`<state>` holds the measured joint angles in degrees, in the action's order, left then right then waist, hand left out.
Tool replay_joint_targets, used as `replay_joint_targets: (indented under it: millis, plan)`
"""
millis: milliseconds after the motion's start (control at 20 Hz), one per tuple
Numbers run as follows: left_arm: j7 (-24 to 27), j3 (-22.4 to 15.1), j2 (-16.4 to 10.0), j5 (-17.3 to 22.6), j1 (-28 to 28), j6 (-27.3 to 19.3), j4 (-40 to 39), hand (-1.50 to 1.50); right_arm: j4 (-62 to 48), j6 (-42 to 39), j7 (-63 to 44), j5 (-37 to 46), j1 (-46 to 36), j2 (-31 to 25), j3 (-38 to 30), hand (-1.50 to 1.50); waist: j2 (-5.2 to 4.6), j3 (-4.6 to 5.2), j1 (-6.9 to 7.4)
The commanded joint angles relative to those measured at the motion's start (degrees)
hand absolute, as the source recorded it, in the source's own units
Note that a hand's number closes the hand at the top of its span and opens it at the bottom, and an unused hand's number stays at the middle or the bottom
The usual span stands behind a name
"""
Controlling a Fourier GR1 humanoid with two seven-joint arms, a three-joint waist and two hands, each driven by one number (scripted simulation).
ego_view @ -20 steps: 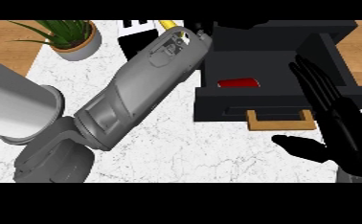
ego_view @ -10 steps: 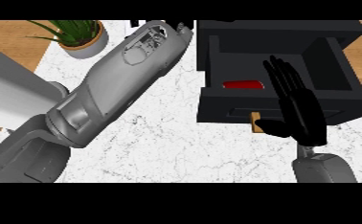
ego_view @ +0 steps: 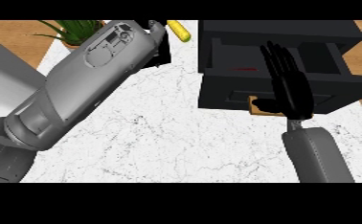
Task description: Pick up the can, place it into the drawer and close the drawer
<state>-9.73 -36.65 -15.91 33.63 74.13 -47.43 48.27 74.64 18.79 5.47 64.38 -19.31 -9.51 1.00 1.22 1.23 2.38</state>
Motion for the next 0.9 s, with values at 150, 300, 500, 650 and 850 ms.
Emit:
replay_joint_targets:
  millis: [150,300,500,650,850]
  plan:
    - [-3.4,-0.01,-5.21,-0.78,-3.45,2.3,6.5,-1.5,-16.61,6.9,-0.91,4.21,-7.14,2.05,-2.16,-1.5,-1.55,-1.31,1.03]
    - [-6.23,-0.24,-7.68,-1.53,-5.4,1.29,9.75,-1.5,-20.73,9.96,-0.25,4.45,-10.39,2.3,-3.48,-1.5,-1.32,-1.31,0.91]
    - [-5.44,-0.01,-9.88,-2.52,-8.74,1.87,13.41,-1.5,-30.46,15.14,3.35,2.37,-16.24,0.15,-7.82,-1.5,-1.78,-1.35,1.31]
    - [-7.12,-0.78,-9.69,-3.38,-11.28,0.44,17.61,-1.5,-37.29,19.98,2.9,4.36,-21.24,1.19,-8.5,-1.5,-1.75,-1.35,1.5]
    - [-7.71,0.3,-12.63,-3.52,-13.49,2.26,20.03,-1.5,-44.03,21.25,0.77,4.89,-28.7,0.61,-10.57,-1.5,-2.09,-1.35,2.05]
